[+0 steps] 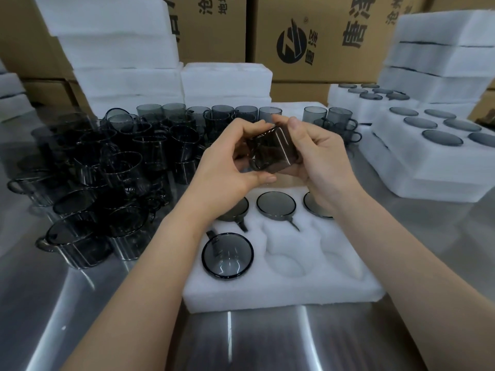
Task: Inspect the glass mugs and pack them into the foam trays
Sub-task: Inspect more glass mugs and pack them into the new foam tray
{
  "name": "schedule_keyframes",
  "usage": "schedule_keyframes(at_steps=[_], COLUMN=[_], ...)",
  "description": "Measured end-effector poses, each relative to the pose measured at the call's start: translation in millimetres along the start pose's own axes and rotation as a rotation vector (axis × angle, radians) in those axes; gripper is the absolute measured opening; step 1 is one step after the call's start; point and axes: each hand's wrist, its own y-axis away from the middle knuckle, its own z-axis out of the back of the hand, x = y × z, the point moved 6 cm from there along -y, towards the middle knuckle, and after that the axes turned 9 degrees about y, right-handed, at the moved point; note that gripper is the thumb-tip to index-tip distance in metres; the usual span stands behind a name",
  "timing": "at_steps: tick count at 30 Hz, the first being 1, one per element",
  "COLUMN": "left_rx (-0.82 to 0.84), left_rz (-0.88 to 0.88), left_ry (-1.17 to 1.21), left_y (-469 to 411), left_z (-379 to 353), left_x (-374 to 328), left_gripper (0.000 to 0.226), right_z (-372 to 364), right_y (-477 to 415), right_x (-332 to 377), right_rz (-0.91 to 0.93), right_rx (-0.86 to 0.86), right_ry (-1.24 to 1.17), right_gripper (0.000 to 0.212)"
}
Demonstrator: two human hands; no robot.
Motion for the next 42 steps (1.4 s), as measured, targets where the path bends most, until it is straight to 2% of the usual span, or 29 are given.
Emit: schedule_keyframes(at_steps=[2,6,8,11,15,19,22,25,28,31,34,36,40,42], left_rx=[-0.002,-0.003,-0.006,-0.003,-0.053,-0.007,0.034,0.051,0.039,0.047,0.016,-0.030,-0.053,-0.052], left_rz=[-0.016,0.019,0.016,0.014,-0.021,-0.035,-0.047,-0.067,-0.019,-0.009,-0.010,-0.032,-0.069,-0.098], left_ry=[0.041,0.009,-0.148,-0.314,-0.327,-0.226,-0.131,-0.101,-0.098,-0.201,-0.307,-0.316,-0.296,-0.249], left_y=[0,-1,-3,-4,-6,-3,-1,-1,-1,-2,-2,-3,-2,-2], left_z=[0,-1,-1,-6,-4,-2,-1,-2,-3,-5,-7,-5,-2,-2], left_x=[-1,0,0,0,-3,-3,-4,-4,-2,-1,-3,-4,-6,-7], left_gripper=[0.065,0.068,0.065,0.066,0.064,0.067,0.070,0.070,0.070,0.075,0.077,0.072,0.070,0.068], right_z=[-6,-24,-20,-12,-10,-6,-10,-22,-28,-23,-18,-18,-15,-13], right_y=[0,3,2,1,1,0,-1,3,7,3,0,-1,-1,-1], right_x=[-2,-13,-15,-11,-8,-10,-14,-16,-14,-18,-17,-17,-14,-12], right_rz=[-0.040,-0.271,-0.283,-0.184,-0.161,-0.226,-0.314,-0.402,-0.424,-0.384,-0.292,-0.258,-0.217,-0.192], right_rx=[0.065,0.293,0.257,0.118,0.055,0.051,0.132,0.327,0.461,0.391,0.339,0.327,0.272,0.264], right_ry=[-0.070,-0.230,-0.160,-0.034,-0.034,-0.182,-0.325,-0.489,-0.471,-0.410,-0.330,-0.303,-0.228,-0.198], right_gripper=[0.035,0.056,0.052,0.043,0.040,0.035,0.035,0.044,0.045,0.056,0.040,0.038,0.057,0.060])
